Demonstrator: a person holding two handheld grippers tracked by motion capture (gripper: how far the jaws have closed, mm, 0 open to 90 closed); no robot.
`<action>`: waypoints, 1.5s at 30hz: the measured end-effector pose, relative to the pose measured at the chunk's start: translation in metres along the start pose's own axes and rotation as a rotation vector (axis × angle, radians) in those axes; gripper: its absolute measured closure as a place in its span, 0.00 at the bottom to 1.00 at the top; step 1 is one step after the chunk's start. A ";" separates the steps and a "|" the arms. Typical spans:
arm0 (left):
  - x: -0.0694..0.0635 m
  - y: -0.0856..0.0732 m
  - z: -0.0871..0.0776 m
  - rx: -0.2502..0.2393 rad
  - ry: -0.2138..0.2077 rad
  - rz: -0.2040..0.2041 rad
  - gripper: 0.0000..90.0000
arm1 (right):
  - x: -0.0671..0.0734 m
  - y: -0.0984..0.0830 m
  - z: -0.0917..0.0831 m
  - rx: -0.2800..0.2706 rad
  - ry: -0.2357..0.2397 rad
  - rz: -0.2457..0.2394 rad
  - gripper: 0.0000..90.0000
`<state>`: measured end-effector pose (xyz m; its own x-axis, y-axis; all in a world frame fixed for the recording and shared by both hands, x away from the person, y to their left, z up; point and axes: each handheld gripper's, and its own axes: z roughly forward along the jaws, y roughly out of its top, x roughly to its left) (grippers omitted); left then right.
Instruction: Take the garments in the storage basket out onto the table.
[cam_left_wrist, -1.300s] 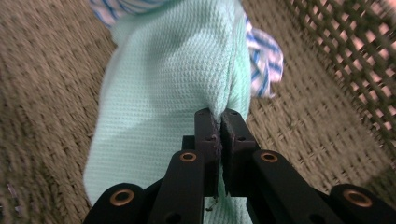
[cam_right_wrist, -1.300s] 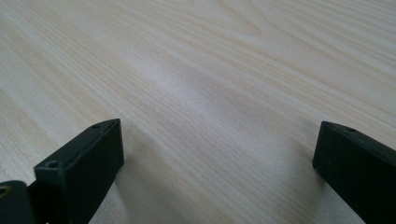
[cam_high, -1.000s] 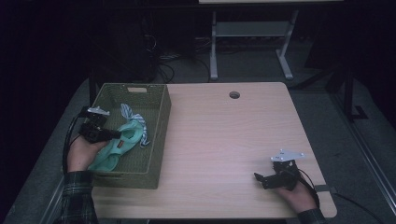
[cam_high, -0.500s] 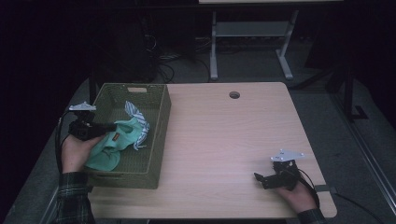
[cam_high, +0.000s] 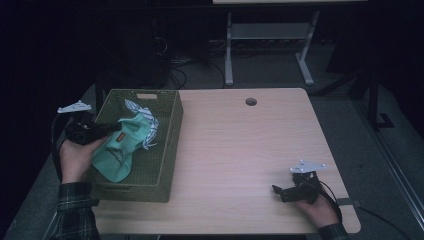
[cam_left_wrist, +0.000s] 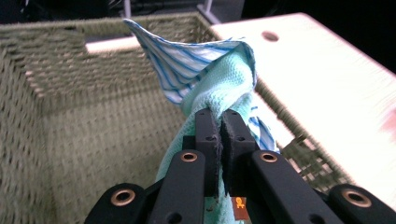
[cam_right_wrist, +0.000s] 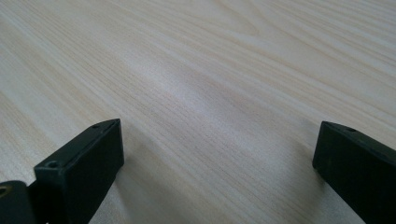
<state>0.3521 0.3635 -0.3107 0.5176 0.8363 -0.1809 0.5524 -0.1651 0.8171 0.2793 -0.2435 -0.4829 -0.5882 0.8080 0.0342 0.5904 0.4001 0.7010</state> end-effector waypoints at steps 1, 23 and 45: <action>-0.001 0.002 -0.001 -0.005 -0.004 0.000 0.96 | 0.000 0.000 0.000 0.000 0.000 0.000 0.02; -0.040 0.049 -0.029 -0.122 -0.067 0.082 0.96 | 0.000 0.000 0.000 -0.001 -0.002 0.002 0.02; -0.082 0.079 -0.023 -0.177 -0.150 0.153 0.96 | 0.000 0.000 0.000 -0.001 -0.002 0.002 0.02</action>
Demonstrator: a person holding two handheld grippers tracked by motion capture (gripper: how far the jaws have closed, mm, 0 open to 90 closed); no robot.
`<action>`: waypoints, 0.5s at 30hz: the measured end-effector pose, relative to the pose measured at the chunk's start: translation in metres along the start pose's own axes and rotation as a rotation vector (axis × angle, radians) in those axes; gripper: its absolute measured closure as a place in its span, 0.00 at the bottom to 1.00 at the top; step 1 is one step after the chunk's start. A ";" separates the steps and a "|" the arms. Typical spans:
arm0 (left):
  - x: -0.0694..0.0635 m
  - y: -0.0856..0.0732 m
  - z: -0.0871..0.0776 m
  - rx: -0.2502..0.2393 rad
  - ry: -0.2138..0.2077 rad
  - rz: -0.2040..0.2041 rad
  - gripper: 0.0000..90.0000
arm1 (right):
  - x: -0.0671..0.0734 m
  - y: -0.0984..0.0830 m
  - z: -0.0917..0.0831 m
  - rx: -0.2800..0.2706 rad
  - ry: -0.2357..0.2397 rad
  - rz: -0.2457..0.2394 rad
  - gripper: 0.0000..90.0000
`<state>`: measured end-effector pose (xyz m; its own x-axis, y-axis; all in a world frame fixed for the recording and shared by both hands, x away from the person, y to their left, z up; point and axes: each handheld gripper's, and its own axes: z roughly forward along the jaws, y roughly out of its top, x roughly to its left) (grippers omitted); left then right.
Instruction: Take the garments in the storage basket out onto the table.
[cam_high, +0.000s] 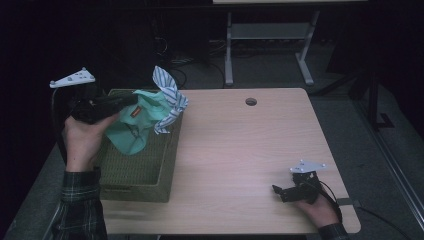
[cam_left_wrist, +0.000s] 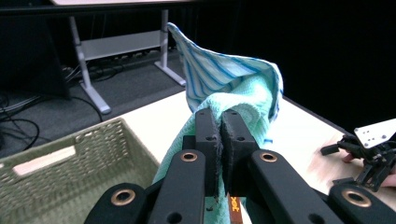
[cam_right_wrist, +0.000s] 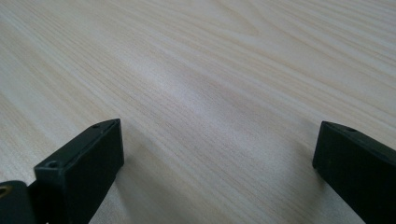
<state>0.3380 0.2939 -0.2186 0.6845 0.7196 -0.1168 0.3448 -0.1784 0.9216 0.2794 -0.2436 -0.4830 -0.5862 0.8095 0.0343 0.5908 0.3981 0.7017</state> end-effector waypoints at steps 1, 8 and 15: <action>-0.002 0.001 0.001 -0.002 -0.002 0.000 0.96 | 0.000 0.000 0.000 0.000 0.000 0.000 0.02; -0.012 0.007 0.011 -0.011 -0.031 0.013 0.96 | 0.000 0.000 0.000 0.000 0.000 -0.001 0.02; -0.025 0.014 0.023 -0.020 -0.062 0.028 0.96 | 0.000 0.000 0.000 0.000 0.000 0.000 0.02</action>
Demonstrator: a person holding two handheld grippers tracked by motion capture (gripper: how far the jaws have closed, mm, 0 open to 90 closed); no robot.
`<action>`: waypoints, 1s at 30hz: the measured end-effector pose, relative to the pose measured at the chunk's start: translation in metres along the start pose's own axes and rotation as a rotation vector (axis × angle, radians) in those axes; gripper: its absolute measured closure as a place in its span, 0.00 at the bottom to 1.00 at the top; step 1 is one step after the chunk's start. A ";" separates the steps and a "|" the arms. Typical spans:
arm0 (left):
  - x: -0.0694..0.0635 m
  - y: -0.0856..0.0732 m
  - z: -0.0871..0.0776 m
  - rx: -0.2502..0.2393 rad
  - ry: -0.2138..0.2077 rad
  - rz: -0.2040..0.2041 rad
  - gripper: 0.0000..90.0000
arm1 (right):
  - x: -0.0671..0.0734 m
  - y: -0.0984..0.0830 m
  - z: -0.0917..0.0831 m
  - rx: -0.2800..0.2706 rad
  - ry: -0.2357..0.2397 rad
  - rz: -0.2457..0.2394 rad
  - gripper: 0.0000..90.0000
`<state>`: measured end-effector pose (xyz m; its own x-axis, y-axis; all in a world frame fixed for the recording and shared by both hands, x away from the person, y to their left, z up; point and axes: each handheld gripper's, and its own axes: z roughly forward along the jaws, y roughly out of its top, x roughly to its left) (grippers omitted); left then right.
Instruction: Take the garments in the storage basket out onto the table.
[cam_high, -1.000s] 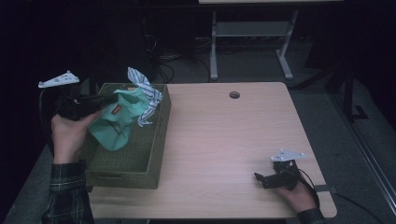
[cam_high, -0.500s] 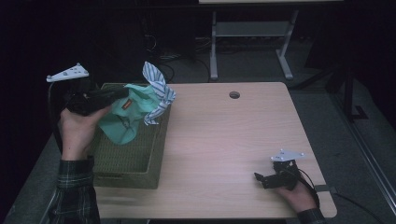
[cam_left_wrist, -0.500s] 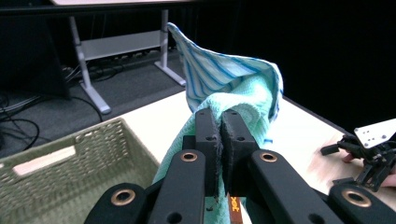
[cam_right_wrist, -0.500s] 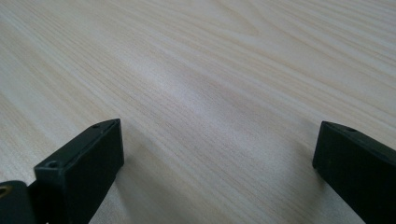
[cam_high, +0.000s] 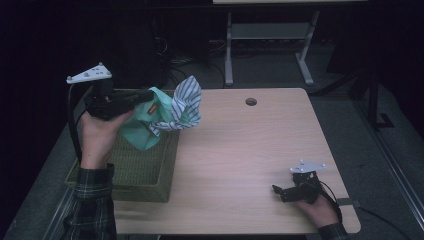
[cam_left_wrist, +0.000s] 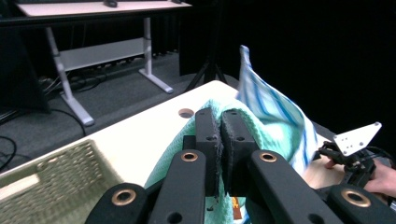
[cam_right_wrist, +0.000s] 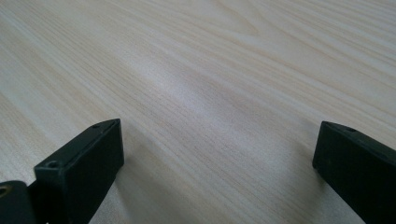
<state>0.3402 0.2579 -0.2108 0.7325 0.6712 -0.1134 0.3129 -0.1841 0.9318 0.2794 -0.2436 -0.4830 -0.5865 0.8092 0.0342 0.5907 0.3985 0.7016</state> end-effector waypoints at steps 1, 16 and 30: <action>-0.002 0.001 0.002 -0.003 -0.006 0.002 0.96 | 0.000 0.000 0.000 0.000 0.000 0.000 0.02; -0.033 0.006 0.045 0.017 -0.090 0.022 0.96 | 0.000 0.000 0.000 0.000 0.000 0.000 0.02; -0.070 0.005 0.085 0.041 -0.200 0.044 0.96 | 0.000 0.000 0.000 0.000 0.001 -0.001 0.02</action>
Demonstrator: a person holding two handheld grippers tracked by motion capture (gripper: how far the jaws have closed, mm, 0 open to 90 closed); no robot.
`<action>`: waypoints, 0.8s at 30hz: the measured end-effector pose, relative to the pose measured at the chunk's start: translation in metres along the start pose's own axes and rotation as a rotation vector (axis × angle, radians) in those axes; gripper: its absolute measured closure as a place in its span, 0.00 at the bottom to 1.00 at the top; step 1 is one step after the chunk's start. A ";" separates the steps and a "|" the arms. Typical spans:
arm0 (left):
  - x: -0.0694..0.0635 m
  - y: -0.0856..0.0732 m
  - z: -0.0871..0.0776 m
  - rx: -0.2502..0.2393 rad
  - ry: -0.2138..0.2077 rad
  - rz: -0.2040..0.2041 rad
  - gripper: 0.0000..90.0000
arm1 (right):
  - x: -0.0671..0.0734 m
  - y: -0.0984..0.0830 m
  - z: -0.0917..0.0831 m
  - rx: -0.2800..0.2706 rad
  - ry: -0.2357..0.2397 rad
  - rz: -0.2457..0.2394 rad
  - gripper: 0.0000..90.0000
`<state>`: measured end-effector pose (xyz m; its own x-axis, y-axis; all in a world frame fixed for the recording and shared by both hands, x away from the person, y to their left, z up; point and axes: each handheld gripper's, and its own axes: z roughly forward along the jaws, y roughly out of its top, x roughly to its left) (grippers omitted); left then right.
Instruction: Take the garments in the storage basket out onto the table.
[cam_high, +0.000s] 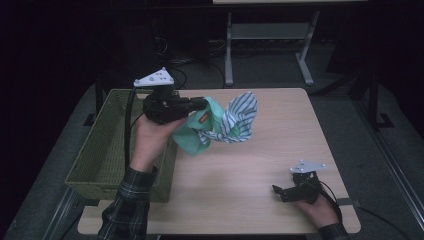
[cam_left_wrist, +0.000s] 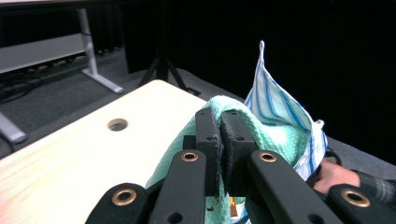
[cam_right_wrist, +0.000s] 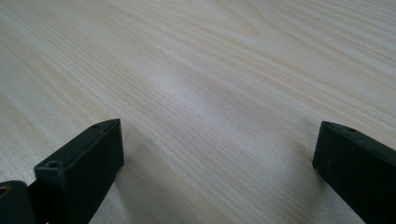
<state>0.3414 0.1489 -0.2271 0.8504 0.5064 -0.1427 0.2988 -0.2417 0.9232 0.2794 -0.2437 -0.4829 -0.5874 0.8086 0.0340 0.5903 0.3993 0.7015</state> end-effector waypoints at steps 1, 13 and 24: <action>-0.003 -0.001 0.004 -0.001 -0.007 -0.002 0.96 | 0.000 0.000 0.000 0.000 0.000 0.000 0.02; -0.024 -0.025 0.045 0.056 -0.089 -0.014 0.96 | 0.000 0.000 0.000 -0.001 -0.001 0.001 0.02; -0.033 -0.047 0.074 0.111 -0.127 -0.034 0.96 | 0.000 0.000 0.000 0.000 0.000 0.001 0.02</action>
<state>0.3309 0.0826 -0.2922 0.8849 0.4089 -0.2232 0.3681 -0.3201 0.8729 0.2793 -0.2437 -0.4828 -0.5864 0.8093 0.0348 0.5911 0.3982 0.7015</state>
